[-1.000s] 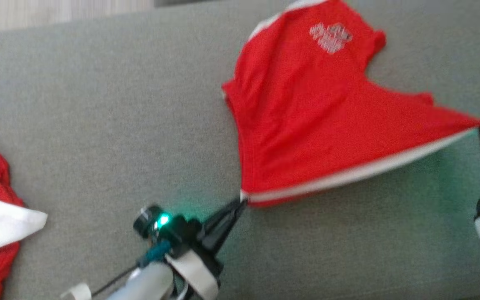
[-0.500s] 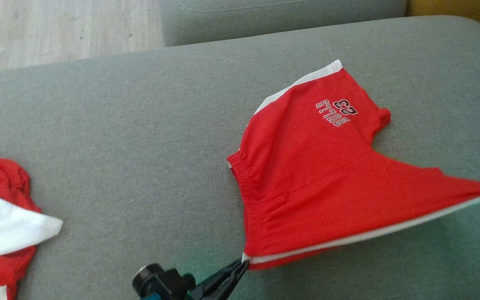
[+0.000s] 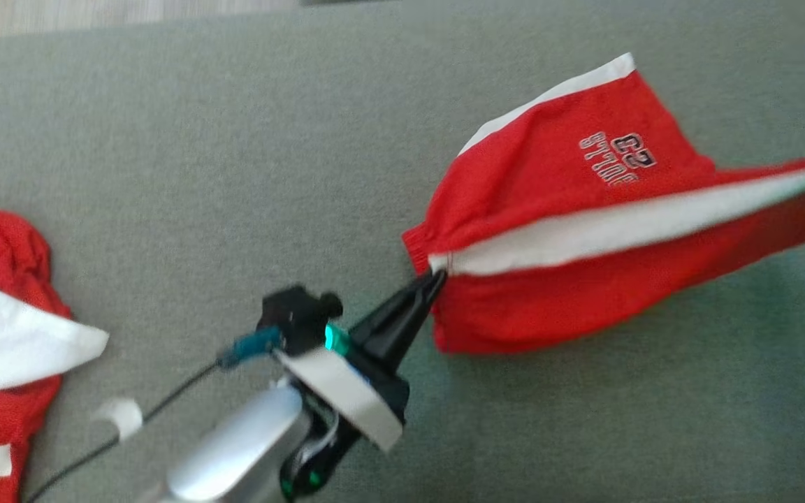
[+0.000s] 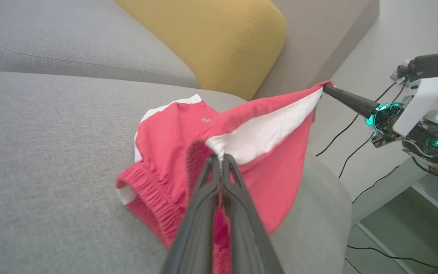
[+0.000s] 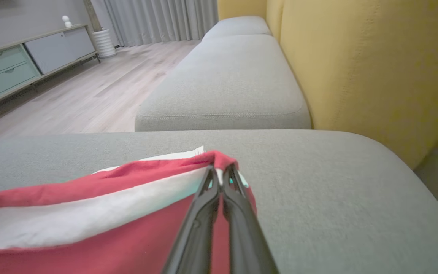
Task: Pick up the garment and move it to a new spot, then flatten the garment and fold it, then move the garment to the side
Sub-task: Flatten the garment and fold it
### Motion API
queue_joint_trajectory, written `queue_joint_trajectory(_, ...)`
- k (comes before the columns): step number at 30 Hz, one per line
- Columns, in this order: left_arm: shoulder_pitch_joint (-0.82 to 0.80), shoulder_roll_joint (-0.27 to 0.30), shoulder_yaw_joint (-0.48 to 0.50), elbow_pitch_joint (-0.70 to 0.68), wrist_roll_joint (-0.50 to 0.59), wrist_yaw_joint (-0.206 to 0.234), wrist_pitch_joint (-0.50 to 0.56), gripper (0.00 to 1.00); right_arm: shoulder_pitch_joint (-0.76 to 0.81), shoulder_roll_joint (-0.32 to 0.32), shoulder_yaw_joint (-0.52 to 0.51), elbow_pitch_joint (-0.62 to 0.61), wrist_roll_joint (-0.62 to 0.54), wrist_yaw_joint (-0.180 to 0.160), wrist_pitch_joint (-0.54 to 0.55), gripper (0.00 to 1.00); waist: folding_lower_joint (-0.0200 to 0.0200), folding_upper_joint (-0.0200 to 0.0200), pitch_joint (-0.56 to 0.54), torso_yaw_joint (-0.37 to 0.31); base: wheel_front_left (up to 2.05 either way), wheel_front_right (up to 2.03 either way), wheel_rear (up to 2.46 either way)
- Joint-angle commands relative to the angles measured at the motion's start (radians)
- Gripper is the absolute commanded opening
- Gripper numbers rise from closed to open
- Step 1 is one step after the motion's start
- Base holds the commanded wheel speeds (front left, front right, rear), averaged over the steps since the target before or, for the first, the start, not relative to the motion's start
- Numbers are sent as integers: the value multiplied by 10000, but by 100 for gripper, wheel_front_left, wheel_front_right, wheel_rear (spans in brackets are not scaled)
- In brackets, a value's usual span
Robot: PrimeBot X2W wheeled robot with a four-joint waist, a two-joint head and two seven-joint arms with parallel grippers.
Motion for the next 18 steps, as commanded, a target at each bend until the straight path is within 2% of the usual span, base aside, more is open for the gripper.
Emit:
queue_joint_trajectory(1,-628,12,353,-6,-142,-56,38,0,-757,-589,408,96,195,65,84,0,-3,0,448,308,0,0,0)
queue_joint_trajectory(6,-1459,-188,193,470,-584,-83,93,0,-2555,-973,1509,1286,624,65,311,0,-3,0,906,694,0,0,0)
queue_joint_trajectory(18,-2886,-403,-639,1321,-1104,-88,-464,0,-5125,-1506,3425,3322,1433,65,247,0,-3,0,1727,1417,0,0,0)
